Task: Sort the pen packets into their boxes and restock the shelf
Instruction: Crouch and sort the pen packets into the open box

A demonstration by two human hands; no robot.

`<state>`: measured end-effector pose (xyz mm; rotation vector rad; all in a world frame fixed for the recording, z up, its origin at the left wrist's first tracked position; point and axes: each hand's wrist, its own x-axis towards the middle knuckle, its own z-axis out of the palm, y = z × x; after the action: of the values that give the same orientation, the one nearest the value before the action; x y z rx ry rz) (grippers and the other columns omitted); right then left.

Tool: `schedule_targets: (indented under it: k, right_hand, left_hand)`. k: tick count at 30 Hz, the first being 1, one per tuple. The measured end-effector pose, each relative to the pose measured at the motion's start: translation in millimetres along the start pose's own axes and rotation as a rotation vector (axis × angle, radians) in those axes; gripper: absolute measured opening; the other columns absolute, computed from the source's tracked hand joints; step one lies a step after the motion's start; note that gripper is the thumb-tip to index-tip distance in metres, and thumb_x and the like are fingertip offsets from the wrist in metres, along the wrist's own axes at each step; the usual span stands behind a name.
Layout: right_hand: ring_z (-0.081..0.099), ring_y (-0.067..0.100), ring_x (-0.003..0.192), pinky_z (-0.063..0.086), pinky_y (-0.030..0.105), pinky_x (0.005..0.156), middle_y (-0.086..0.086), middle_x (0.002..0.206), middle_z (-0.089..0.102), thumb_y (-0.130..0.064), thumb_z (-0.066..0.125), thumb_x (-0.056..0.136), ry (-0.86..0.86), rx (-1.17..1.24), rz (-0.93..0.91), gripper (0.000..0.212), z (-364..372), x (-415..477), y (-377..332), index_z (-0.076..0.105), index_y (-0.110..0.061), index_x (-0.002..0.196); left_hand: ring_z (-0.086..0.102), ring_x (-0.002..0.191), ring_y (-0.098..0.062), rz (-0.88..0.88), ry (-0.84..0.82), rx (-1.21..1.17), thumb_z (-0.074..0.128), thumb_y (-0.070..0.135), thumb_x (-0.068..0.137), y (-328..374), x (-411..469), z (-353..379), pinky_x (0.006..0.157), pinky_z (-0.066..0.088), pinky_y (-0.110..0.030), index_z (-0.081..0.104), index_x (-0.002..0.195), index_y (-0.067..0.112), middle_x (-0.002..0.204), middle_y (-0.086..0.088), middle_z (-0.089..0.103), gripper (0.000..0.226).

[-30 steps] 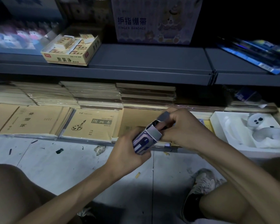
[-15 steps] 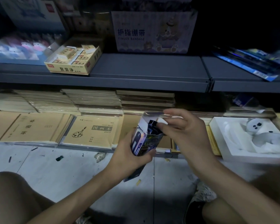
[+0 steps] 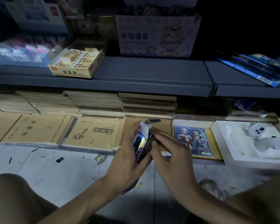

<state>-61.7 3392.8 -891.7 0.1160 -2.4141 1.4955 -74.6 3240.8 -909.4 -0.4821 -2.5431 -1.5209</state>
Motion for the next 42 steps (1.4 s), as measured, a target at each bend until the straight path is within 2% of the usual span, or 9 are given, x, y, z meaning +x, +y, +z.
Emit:
schedule_targets:
  k: [5, 9, 11, 21, 25, 28, 32, 37, 42]
  right_hand:
    - [0.065, -0.008, 0.116, 0.056, 0.024, 0.099, -0.026, 0.123, 0.071, -0.018, 0.059, 0.097, -0.017, 0.109, 0.112, 0.034, -3, 4, -4, 0.075, -0.027, 0.125]
    - [0.067, -0.007, 0.114, 0.054, 0.016, 0.095, -0.022, 0.12, 0.074, 0.001, 0.058, 0.099, -0.085, 0.261, 0.19, 0.04, -6, 4, -4, 0.076, -0.028, 0.119]
    - [0.069, -0.002, 0.11, 0.053, 0.013, 0.088, -0.013, 0.115, 0.077, 0.001, 0.055, 0.101, -0.095, 0.396, 0.263, 0.035, -8, 4, -6, 0.076, -0.018, 0.121]
    - [0.069, 0.012, 0.113, 0.055, 0.028, 0.096, 0.003, 0.12, 0.069, -0.013, 0.069, 0.099, 0.007, 0.394, 0.215, 0.015, 5, 8, -5, 0.073, -0.018, 0.112]
    - [0.073, 0.009, 0.1, 0.057, 0.025, 0.084, -0.002, 0.103, 0.076, -0.02, 0.075, 0.095, 0.039, 0.407, 0.282, 0.013, 1, 14, -5, 0.074, -0.02, 0.108]
    - [0.075, 0.013, 0.095, 0.056, 0.019, 0.076, 0.0, 0.097, 0.079, -0.009, 0.072, 0.095, 0.086, 0.531, 0.343, 0.012, -7, 21, -6, 0.073, -0.01, 0.107]
    - [0.075, 0.027, 0.102, 0.063, 0.034, 0.082, 0.008, 0.102, 0.078, -0.005, 0.068, 0.096, 0.075, 0.69, 0.387, 0.019, -18, 30, -10, 0.071, -0.005, 0.114]
    - [0.072, 0.03, 0.11, 0.055, 0.047, 0.099, 0.009, 0.113, 0.077, -0.004, 0.067, 0.096, 0.075, 0.717, 0.315, 0.027, -27, 40, -10, 0.071, -0.014, 0.12]
    - [0.071, 0.029, 0.102, 0.053, 0.045, 0.091, 0.015, 0.114, 0.075, 0.001, 0.052, 0.101, 0.055, 0.872, 0.291, 0.036, -28, 43, -14, 0.059, -0.017, 0.131]
  left_hand:
    - [0.061, 0.117, -0.004, 0.053, 0.024, 0.104, 0.064, 0.041, 0.097, -11, -3, 3, 0.087, 0.041, -0.002, 0.002, 0.153, 0.056, 0.145, -0.001, 0.053, 0.085]
    - [0.062, 0.111, -0.011, 0.151, 0.004, 0.189, 0.062, 0.034, 0.099, -6, -1, 4, 0.077, 0.058, -0.037, 0.034, 0.146, 0.044, 0.137, 0.01, 0.048, 0.055]
    - [0.063, 0.103, -0.011, 0.124, 0.022, 0.229, 0.062, 0.035, 0.096, -6, 1, 4, 0.07, 0.058, -0.041, 0.042, 0.139, 0.04, 0.129, 0.014, 0.05, 0.048]
    - [0.058, 0.074, -0.014, 0.08, 0.024, 0.307, 0.04, 0.038, 0.096, 18, 13, 12, 0.057, 0.03, -0.02, 0.035, 0.134, 0.03, 0.114, 0.011, 0.057, 0.039]
    - [0.059, 0.067, -0.01, 0.041, 0.037, 0.291, 0.044, 0.031, 0.099, 21, 18, 15, 0.055, 0.038, -0.021, 0.027, 0.149, 0.027, 0.101, 0.019, 0.058, 0.053]
    - [0.069, 0.089, -0.011, -0.005, 0.039, 0.119, 0.057, 0.027, 0.101, 26, 17, 20, 0.072, 0.057, -0.04, 0.018, 0.152, 0.035, 0.114, 0.021, 0.06, 0.064]
    - [0.064, 0.118, -0.009, -0.04, 0.092, -0.12, 0.072, 0.024, 0.095, 34, 22, 18, 0.091, 0.058, -0.035, 0.016, 0.156, 0.039, 0.141, 0.021, 0.052, 0.085]
    - [0.067, 0.111, -0.03, -0.064, 0.186, -0.506, 0.064, 0.022, 0.098, 39, 24, 18, 0.092, 0.059, -0.045, 0.014, 0.157, 0.029, 0.144, -0.001, 0.057, 0.077]
    - [0.068, 0.117, -0.029, -0.397, 0.01, -0.745, 0.075, 0.032, 0.089, 43, 37, 16, 0.104, 0.054, -0.046, 0.053, 0.142, 0.022, 0.128, -0.009, 0.07, 0.059]
